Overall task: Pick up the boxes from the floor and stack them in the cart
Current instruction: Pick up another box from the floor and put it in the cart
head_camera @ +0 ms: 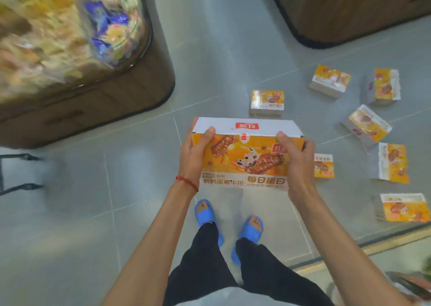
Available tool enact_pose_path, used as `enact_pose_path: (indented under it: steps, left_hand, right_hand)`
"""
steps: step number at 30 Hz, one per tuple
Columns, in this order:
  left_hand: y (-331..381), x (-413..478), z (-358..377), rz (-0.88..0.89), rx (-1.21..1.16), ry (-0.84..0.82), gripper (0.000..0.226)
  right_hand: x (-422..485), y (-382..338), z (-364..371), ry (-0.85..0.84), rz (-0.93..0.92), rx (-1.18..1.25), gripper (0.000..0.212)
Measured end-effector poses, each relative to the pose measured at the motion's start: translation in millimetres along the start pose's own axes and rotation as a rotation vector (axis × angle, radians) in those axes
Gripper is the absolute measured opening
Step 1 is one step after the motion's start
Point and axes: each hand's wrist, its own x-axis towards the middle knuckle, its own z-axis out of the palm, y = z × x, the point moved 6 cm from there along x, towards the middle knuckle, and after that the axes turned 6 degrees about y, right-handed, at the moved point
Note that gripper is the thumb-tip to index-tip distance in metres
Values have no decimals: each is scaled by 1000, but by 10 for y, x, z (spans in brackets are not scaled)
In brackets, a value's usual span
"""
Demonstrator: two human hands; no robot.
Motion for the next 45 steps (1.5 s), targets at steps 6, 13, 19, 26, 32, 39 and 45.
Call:
enact_pose_path:
  steps: [6, 13, 19, 26, 32, 39, 45]
  left_hand:
    - [364, -149, -1159, 62, -122, 154, 50]
    - [710, -202, -2824, 137, -228, 306, 51]
    - [925, -283, -4253, 205, -232, 457, 60]
    - [1070, -281, -5634, 241, -332, 671, 61]
    - [1228, -146, -6761, 257, -444, 883, 53]
    - [1337, -128, -7867, 255, -547, 1080, 39]
    - [1259, -207, -9111, 264, -635, 1184, 49]
  right_hand:
    - [-597, 33, 1018, -156, -52, -121, 47]
    - [-1474, 268, 2537, -352, -118, -229, 42]
    - [-2277, 579, 3808, -508, -166, -311, 30]
    - [-3005, 924, 5258, -736, -186, -374, 36]
    - [-3644, 1229, 6571, -966, -242, -427, 28]
    - [-4388, 1627, 7802, -1178, -224, -520, 42]
    - [-5282, 2236, 8775, -1296, -221, -590, 45]
